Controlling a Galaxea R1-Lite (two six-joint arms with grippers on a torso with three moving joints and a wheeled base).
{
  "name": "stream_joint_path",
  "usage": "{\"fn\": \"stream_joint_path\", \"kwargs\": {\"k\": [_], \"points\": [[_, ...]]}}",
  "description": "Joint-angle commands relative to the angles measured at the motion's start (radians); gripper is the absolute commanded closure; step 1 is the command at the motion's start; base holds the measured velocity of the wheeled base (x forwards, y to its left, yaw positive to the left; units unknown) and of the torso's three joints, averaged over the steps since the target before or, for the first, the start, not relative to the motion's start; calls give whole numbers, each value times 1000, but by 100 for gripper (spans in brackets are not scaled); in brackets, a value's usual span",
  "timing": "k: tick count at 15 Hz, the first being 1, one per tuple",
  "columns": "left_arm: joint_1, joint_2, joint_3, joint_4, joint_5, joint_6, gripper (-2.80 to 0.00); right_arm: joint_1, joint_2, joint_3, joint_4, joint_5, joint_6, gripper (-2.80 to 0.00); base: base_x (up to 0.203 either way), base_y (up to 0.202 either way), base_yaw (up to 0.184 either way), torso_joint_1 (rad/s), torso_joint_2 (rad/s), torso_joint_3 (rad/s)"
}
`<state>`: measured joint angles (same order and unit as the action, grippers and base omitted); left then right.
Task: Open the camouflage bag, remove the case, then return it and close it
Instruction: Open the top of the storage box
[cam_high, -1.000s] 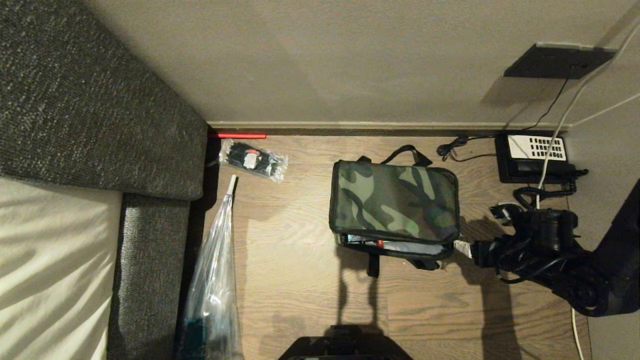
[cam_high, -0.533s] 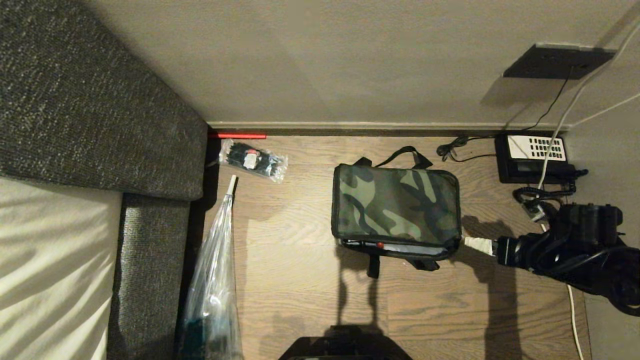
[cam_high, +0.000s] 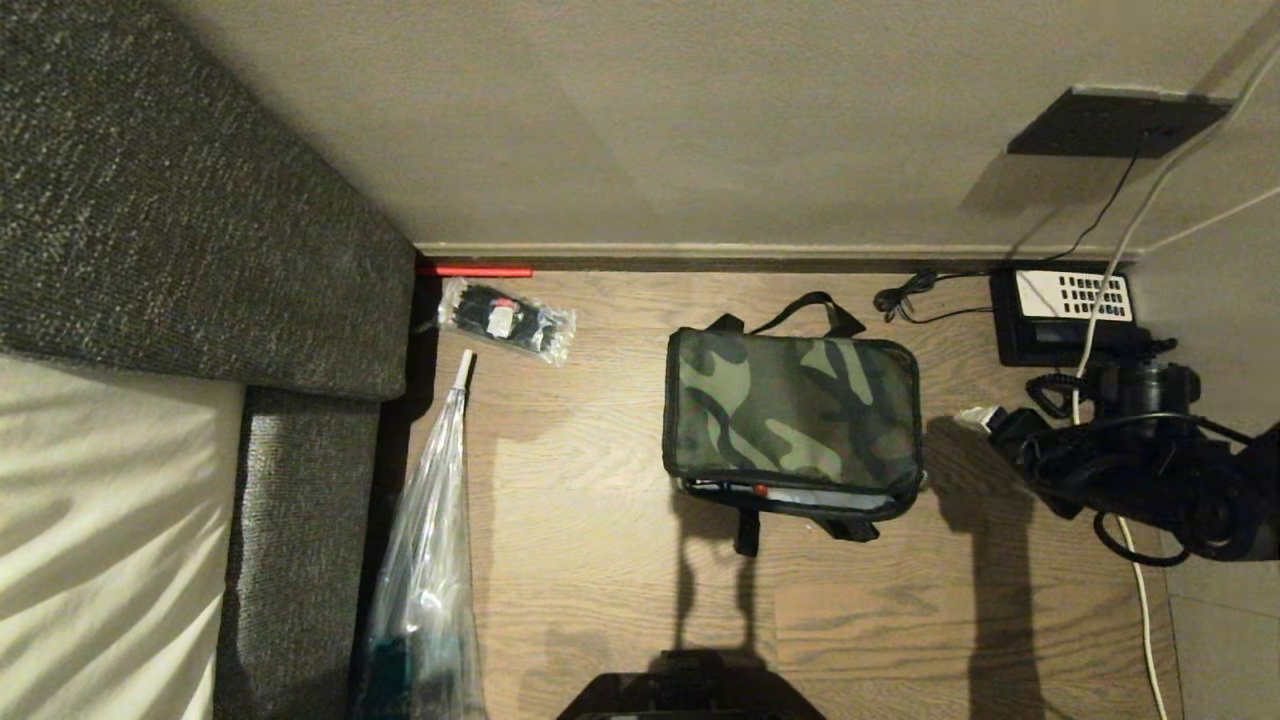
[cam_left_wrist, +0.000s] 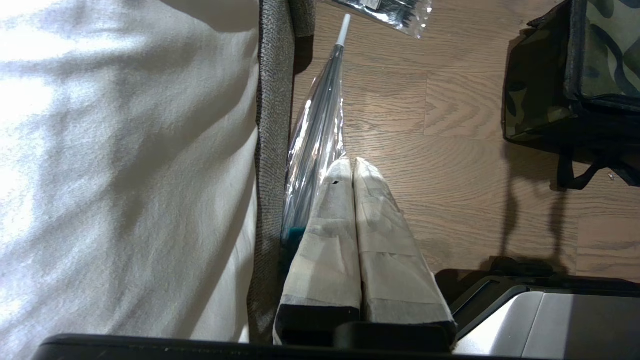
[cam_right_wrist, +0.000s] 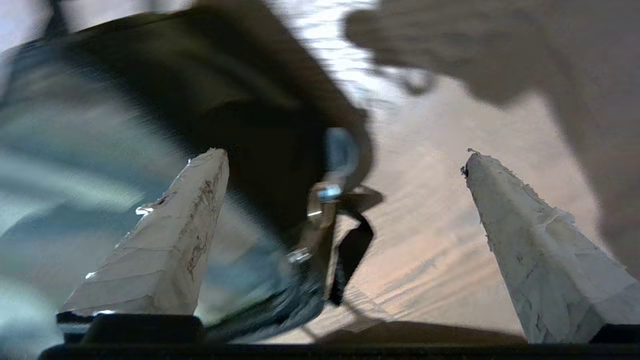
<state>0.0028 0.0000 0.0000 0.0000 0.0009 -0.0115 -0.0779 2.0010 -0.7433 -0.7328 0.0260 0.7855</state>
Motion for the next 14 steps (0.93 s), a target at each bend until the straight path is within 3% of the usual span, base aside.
{"fn": "stream_joint_path", "kwargs": {"k": [1, 2, 4, 6, 14], "points": [[0, 0, 0, 0, 1, -1, 0, 29, 23, -38, 163, -61, 108, -280, 0, 0, 0, 0, 0, 0], [0, 0, 0, 0, 1, -1, 0, 45, 23, -67, 256, -67, 156, -280, 0, 0, 0, 0, 0, 0], [0, 0, 0, 0, 1, -1, 0, 102, 28, -135, 384, -72, 328, -280, 0, 0, 0, 0, 0, 0], [0, 0, 0, 0, 1, -1, 0, 146, 56, -156, 452, -75, 411, -280, 0, 0, 0, 0, 0, 0], [0, 0, 0, 0, 1, -1, 0, 131, 66, -228, 449, -154, 417, -280, 0, 0, 0, 0, 0, 0]]}}
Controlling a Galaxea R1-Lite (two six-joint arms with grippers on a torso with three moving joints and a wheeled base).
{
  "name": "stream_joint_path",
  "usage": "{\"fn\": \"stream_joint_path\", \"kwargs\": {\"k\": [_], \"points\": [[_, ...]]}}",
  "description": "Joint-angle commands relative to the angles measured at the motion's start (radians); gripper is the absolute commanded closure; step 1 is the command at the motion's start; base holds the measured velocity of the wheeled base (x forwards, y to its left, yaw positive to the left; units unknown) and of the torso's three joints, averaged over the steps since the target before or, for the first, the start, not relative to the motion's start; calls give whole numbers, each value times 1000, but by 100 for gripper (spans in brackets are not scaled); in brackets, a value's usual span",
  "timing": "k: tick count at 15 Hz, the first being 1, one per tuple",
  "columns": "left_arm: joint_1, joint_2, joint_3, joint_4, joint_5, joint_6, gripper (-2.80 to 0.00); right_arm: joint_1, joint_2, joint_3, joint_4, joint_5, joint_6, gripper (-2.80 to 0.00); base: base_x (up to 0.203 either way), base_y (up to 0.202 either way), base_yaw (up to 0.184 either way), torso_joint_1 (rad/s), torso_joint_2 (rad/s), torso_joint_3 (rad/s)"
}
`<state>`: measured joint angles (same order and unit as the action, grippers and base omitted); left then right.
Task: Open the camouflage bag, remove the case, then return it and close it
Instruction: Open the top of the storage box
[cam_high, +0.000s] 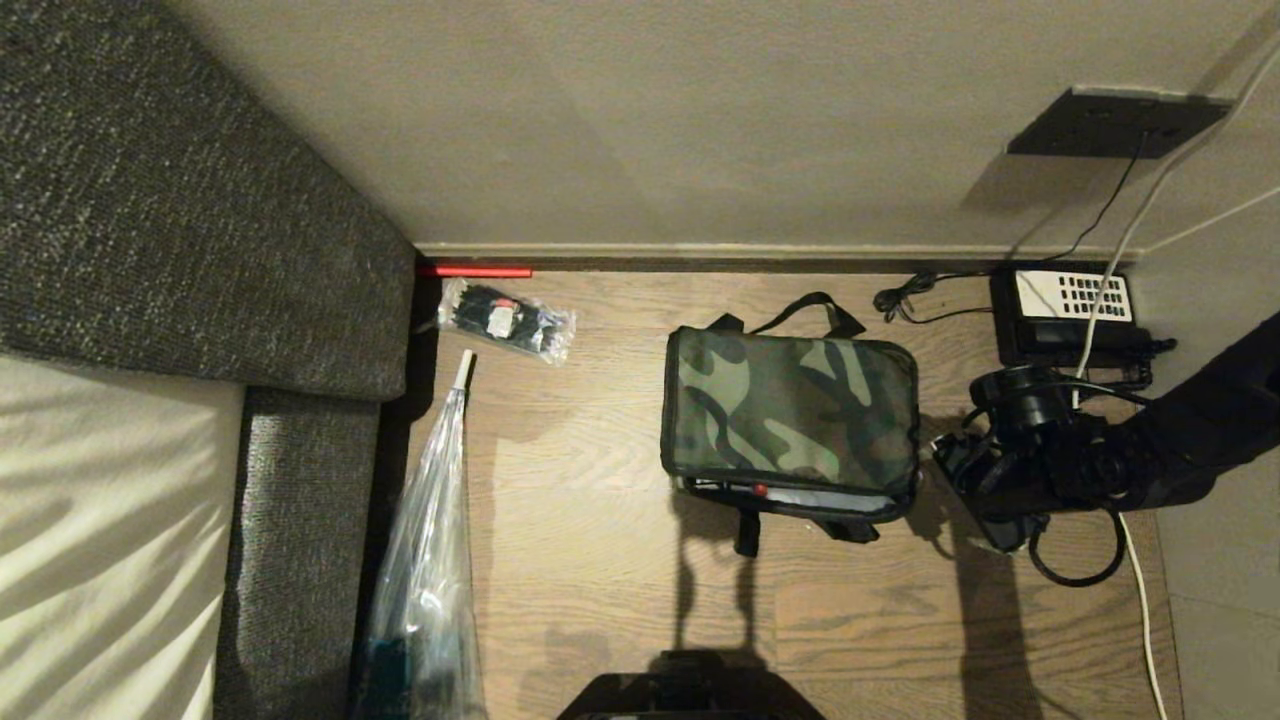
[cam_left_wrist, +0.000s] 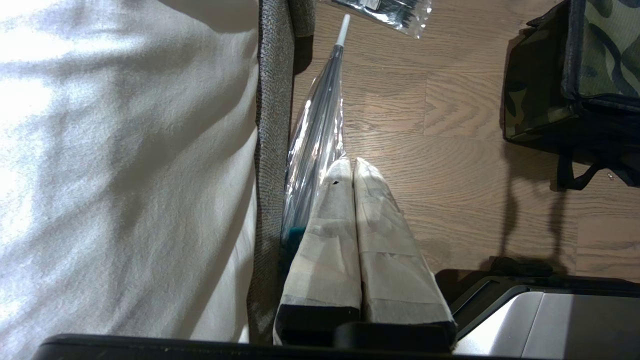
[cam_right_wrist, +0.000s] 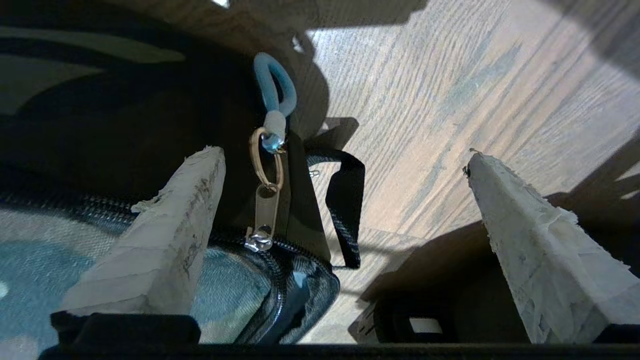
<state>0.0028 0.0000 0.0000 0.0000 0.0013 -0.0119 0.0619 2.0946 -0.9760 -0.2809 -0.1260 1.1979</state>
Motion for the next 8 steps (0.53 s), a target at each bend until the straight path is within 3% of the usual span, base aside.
{"fn": "stream_joint_path", "kwargs": {"k": [1, 2, 5, 7, 8], "points": [[0, 0, 0, 0, 0, 0, 0, -24, -61, 14, -4, 3, -2, -280, 0, 0, 0, 0, 0, 0], [0, 0, 0, 0, 0, 0, 0, -45, -93, 21, -5, 12, -27, -280, 0, 0, 0, 0, 0, 0], [0, 0, 0, 0, 0, 0, 0, -59, -132, 85, -76, 22, -211, -280, 0, 0, 0, 0, 0, 0], [0, 0, 0, 0, 0, 0, 0, -59, -142, 116, -180, 38, -246, -280, 0, 0, 0, 0, 0, 0], [0, 0, 0, 0, 0, 0, 0, -62, -147, 117, -212, 97, -280, -280, 0, 0, 0, 0, 0, 0]]}}
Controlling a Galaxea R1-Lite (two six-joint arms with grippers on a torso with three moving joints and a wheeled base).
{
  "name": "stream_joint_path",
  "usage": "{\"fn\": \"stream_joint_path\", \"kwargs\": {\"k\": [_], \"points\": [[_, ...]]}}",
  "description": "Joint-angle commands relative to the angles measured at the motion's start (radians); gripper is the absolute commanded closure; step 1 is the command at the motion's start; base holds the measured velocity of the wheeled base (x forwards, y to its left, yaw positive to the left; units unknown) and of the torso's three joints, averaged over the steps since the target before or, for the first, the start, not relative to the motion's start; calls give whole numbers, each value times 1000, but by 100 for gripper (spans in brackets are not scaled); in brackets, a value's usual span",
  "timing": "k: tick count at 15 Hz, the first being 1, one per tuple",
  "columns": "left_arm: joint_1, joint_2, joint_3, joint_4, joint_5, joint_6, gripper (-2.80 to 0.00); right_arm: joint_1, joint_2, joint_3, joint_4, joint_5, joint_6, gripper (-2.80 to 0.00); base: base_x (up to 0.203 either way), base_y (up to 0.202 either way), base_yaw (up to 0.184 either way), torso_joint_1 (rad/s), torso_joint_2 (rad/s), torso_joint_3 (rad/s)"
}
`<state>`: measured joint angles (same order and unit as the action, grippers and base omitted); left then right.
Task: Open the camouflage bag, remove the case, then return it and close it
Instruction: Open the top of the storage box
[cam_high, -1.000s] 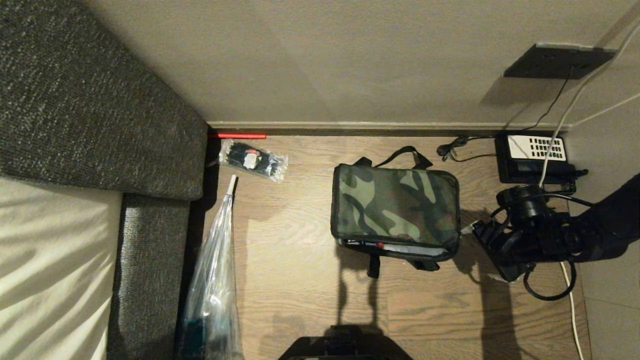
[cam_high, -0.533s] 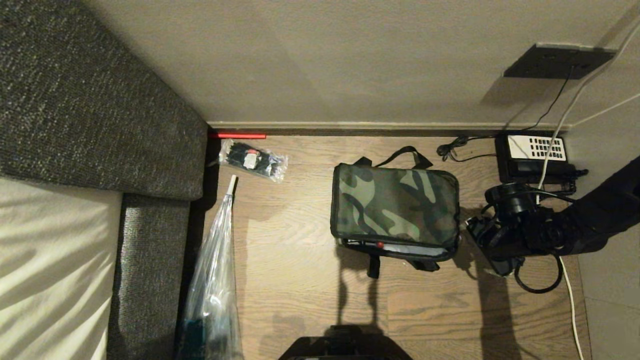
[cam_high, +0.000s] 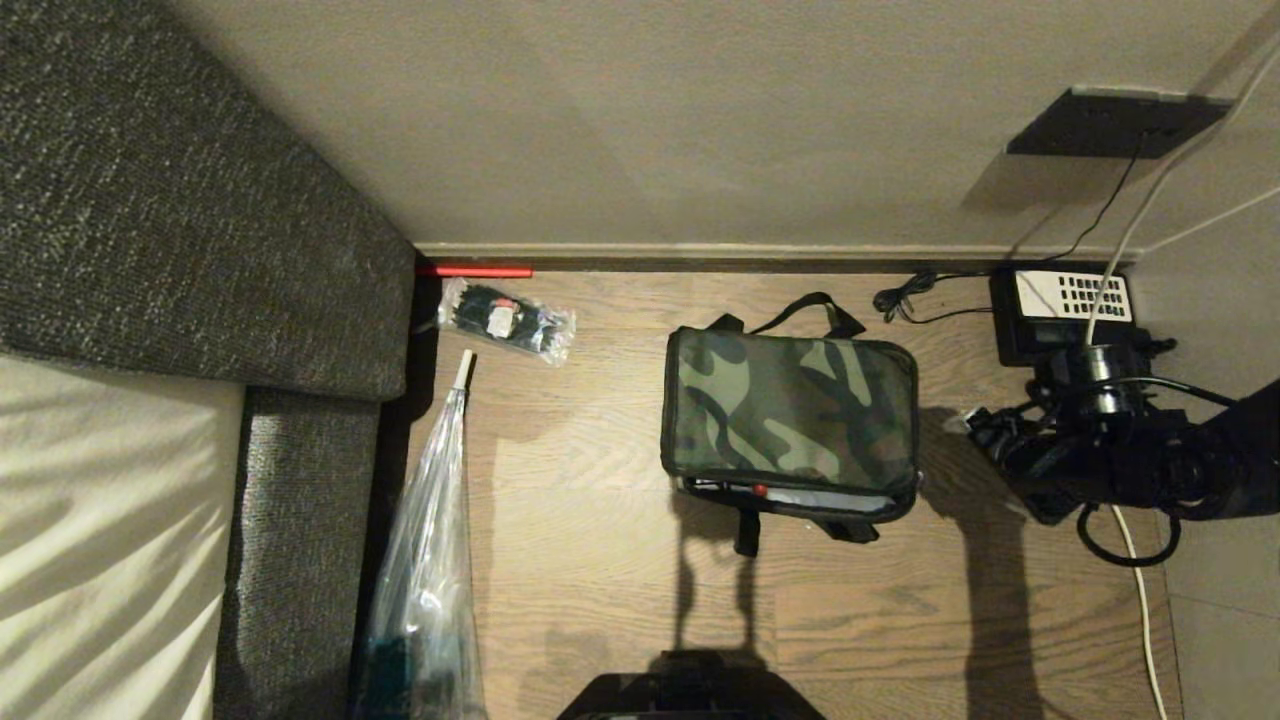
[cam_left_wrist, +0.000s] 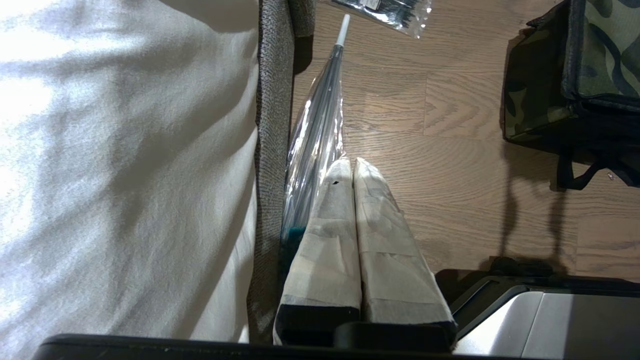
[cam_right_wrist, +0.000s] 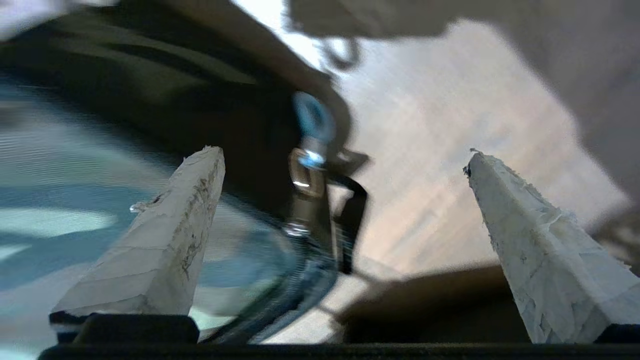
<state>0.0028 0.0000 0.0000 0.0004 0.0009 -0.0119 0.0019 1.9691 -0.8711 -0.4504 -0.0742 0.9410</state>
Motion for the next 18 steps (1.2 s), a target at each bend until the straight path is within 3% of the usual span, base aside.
{"fn": "stream_joint_path", "kwargs": {"k": [1, 3, 7, 10, 12, 14, 15, 18], "points": [[0, 0, 0, 0, 1, 0, 0, -4, -23, 14, -48, 72, -110, -280, 0, 0, 0, 0, 0, 0], [0, 0, 0, 0, 1, 0, 0, -9, -25, 36, -52, 94, -271, -280, 0, 0, 0, 0, 0, 0], [0, 0, 0, 0, 1, 0, 0, -8, -31, 46, -45, 106, -299, -280, 0, 0, 0, 0, 0, 0], [0, 0, 0, 0, 1, 0, 0, -17, -56, 119, 29, 49, -328, -280, 0, 0, 0, 0, 0, 0], [0, 0, 0, 0, 1, 0, 0, -17, -60, 117, 24, 64, -204, -280, 0, 0, 0, 0, 0, 0], [0, 0, 0, 0, 1, 0, 0, 5, -37, 61, -25, 116, 79, -280, 0, 0, 0, 0, 0, 0], [0, 0, 0, 0, 1, 0, 0, 23, -13, 24, -47, 132, 137, -280, 0, 0, 0, 0, 0, 0], [0, 0, 0, 0, 1, 0, 0, 65, 62, 2, -133, 84, 175, -280, 0, 0, 0, 0, 0, 0]]}}
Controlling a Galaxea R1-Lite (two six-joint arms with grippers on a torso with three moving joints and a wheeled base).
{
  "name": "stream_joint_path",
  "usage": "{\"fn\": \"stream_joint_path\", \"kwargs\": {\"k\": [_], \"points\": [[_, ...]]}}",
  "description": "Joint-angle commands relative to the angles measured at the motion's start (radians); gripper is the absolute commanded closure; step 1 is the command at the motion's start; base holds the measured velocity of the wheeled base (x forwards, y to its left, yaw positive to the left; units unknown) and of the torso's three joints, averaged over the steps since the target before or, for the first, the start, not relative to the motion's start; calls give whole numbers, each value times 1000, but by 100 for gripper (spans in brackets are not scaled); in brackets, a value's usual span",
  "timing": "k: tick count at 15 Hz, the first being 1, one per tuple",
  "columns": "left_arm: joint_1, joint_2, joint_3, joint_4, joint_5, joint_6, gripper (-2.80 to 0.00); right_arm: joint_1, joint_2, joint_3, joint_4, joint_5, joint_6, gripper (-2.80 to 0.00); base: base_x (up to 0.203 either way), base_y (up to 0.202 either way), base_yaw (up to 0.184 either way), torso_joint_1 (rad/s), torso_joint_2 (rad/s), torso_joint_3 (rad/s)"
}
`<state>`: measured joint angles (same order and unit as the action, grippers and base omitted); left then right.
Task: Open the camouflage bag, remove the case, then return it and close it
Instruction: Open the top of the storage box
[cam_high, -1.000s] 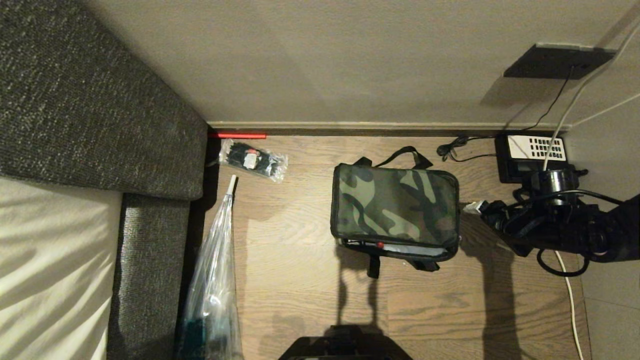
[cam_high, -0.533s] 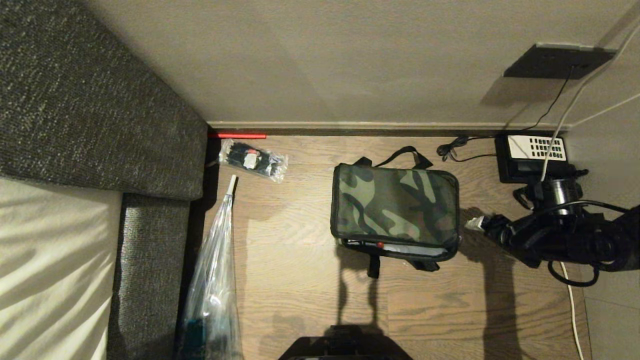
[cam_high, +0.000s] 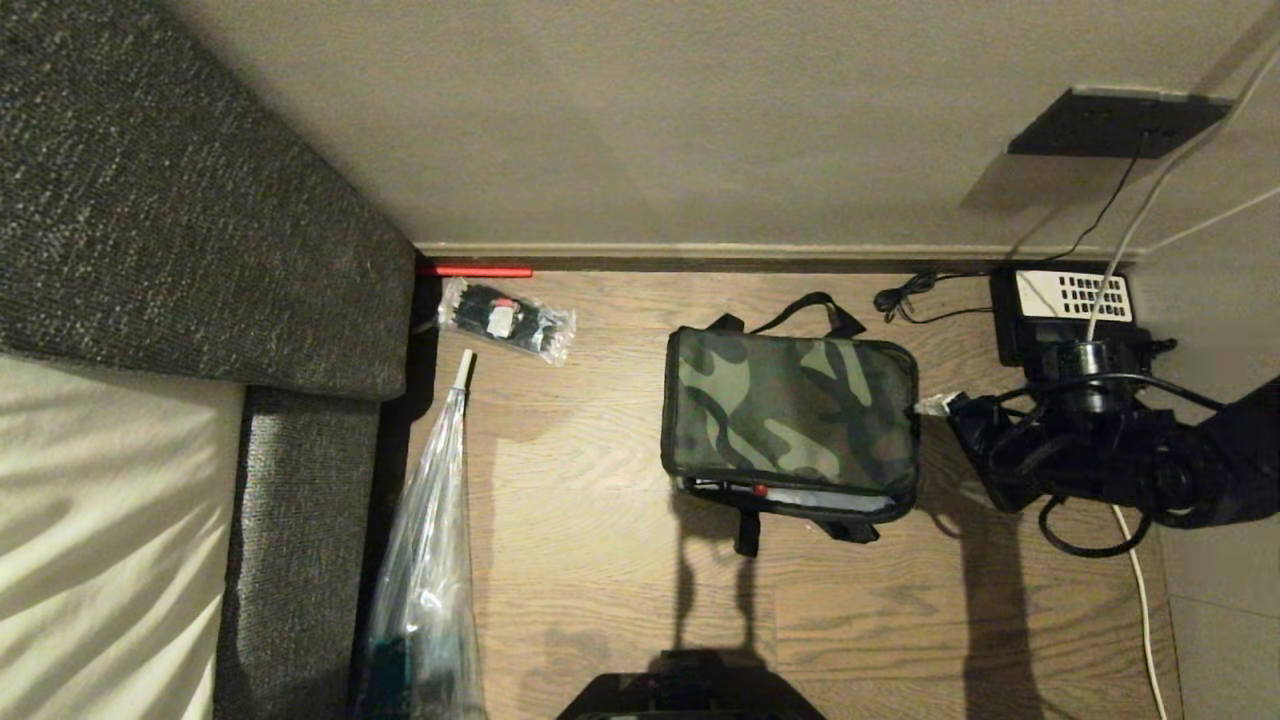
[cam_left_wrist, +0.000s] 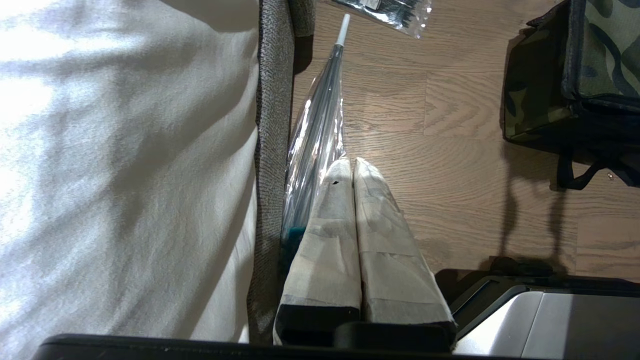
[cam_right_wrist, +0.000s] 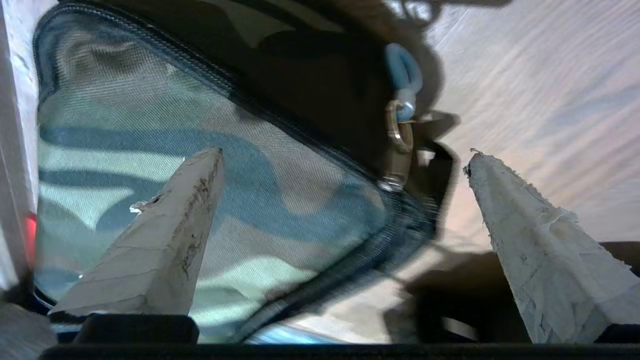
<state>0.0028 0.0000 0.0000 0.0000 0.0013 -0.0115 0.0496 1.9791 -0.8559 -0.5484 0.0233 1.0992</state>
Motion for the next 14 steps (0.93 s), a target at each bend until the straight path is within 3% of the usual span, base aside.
{"fn": "stream_joint_path", "kwargs": {"k": [1, 3, 5, 10, 14], "points": [[0, 0, 0, 0, 0, -1, 0, 18, 62, -10, -60, -26, 45, -280, 0, 0, 0, 0, 0, 0], [0, 0, 0, 0, 0, -1, 0, 18, 96, -1, -97, -78, 177, -280, 0, 0, 0, 0, 0, 0], [0, 0, 0, 0, 0, -1, 0, 17, 78, 3, -102, -141, 194, -280, 0, 0, 0, 0, 0, 0], [0, 0, 0, 0, 0, -1, 0, 19, 104, 45, -113, -138, 236, -280, 0, 0, 0, 0, 0, 0], [0, 0, 0, 0, 0, -1, 0, 19, 154, 18, -146, -138, 343, -280, 0, 0, 0, 0, 0, 0]]}}
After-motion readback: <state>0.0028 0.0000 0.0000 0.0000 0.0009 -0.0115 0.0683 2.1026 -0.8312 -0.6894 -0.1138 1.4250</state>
